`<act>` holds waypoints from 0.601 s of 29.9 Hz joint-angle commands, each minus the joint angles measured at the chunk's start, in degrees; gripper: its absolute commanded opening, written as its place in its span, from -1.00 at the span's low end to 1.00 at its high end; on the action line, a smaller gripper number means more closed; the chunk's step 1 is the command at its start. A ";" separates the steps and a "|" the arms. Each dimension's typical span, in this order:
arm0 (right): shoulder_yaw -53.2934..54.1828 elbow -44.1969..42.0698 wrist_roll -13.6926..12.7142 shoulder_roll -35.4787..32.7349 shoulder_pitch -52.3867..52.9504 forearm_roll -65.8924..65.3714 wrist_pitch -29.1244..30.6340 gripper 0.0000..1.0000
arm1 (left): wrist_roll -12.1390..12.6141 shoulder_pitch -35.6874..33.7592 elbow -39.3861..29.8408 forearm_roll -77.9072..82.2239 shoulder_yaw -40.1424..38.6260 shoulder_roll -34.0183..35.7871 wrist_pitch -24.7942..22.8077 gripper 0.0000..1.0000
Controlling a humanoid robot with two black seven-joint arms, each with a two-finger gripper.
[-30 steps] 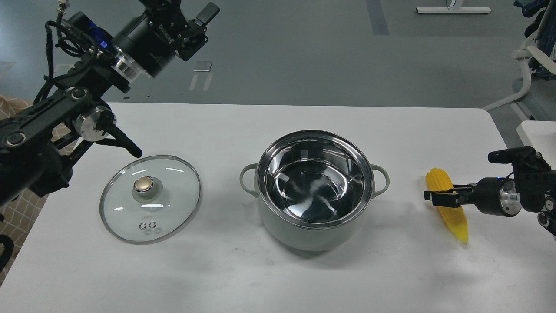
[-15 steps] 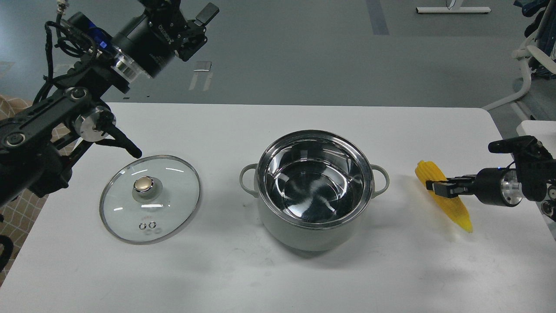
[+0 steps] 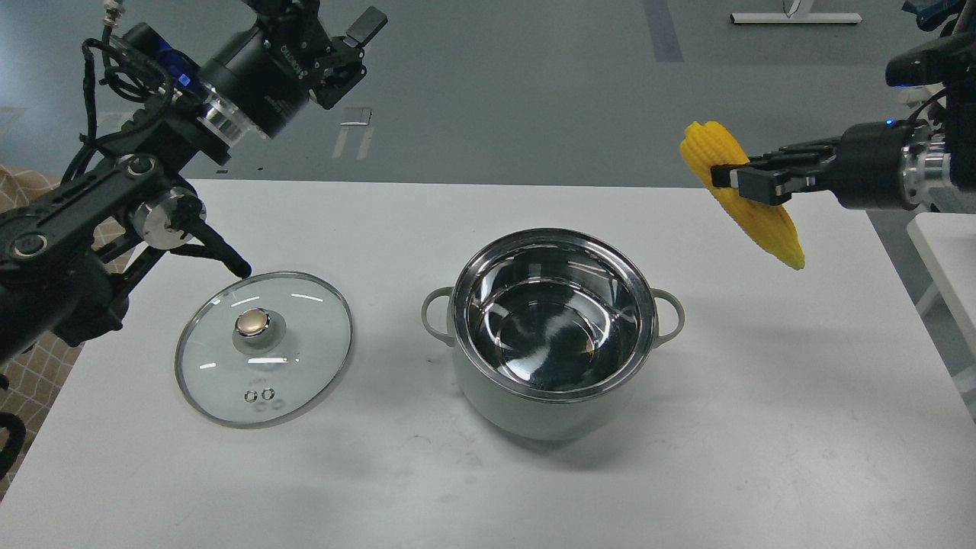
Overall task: Open pot and put corn in
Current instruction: 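Lift the corn with the right gripper and move it over the pot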
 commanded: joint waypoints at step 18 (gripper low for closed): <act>-14.87 -7.35 0.00 22.37 6.10 0.83 0.00 -0.35 | 0.05 0.10 0.01 0.00 -0.09 0.78 0.11 0.94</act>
